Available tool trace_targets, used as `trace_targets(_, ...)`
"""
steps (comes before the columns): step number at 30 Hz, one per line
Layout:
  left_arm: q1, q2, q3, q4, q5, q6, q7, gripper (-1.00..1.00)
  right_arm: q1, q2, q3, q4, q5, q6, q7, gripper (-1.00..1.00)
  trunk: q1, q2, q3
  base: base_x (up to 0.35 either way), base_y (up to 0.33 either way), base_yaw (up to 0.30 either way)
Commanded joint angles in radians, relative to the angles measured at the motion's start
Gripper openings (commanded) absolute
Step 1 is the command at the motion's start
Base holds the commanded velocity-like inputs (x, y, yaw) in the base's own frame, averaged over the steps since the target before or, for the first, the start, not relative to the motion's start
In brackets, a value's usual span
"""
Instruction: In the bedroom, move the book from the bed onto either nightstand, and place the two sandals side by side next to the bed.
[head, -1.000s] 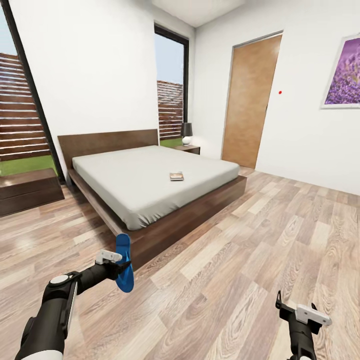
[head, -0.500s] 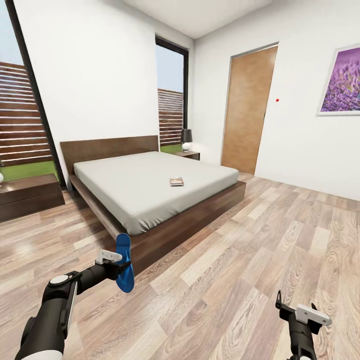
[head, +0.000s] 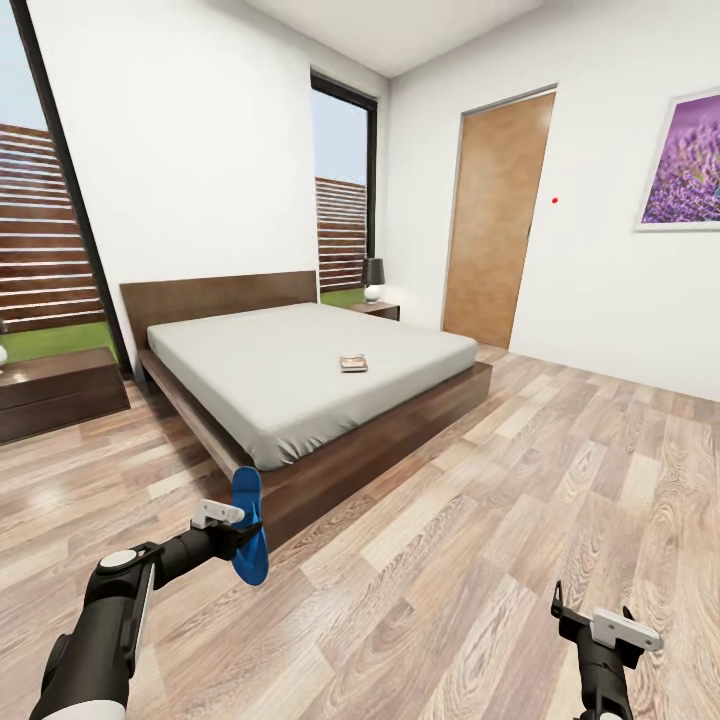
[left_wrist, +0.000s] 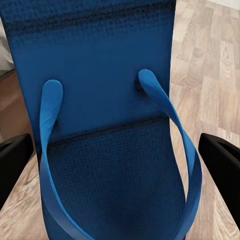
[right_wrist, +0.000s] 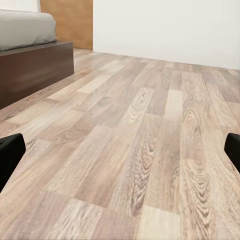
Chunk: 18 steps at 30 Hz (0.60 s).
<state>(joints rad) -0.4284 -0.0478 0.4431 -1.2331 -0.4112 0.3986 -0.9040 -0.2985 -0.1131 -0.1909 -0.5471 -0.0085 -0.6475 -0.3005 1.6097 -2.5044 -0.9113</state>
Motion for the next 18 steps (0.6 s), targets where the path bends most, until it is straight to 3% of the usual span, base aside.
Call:
trace_targets(1,-0.001,-0.001,0.003,-0.001,-0.004,0.008,-0.006,-1.00,-0.001,0.000,0.001,0.001,-0.001,-0.003,-0.002,1.00,0.000,0.000,-0.001,0.000,0.000,0.000)
trace_targets(5,-0.001,-0.001,0.003,-0.001,-0.004,0.008,-0.005,-1.00,-0.001,0.000,0.001,0.001,-0.001,-0.003,-0.002,1.00,0.000,0.000,-0.001,0.000,0.000,0.000)
trace_targets(18,-0.001,-0.016,0.003,0.031,-0.006,0.007,-0.002,-1.00,-0.001,0.000,0.001,0.001,-0.001,-0.003,-0.002,1.00,-0.006,0.003,0.049,0.000,0.000,0.000)
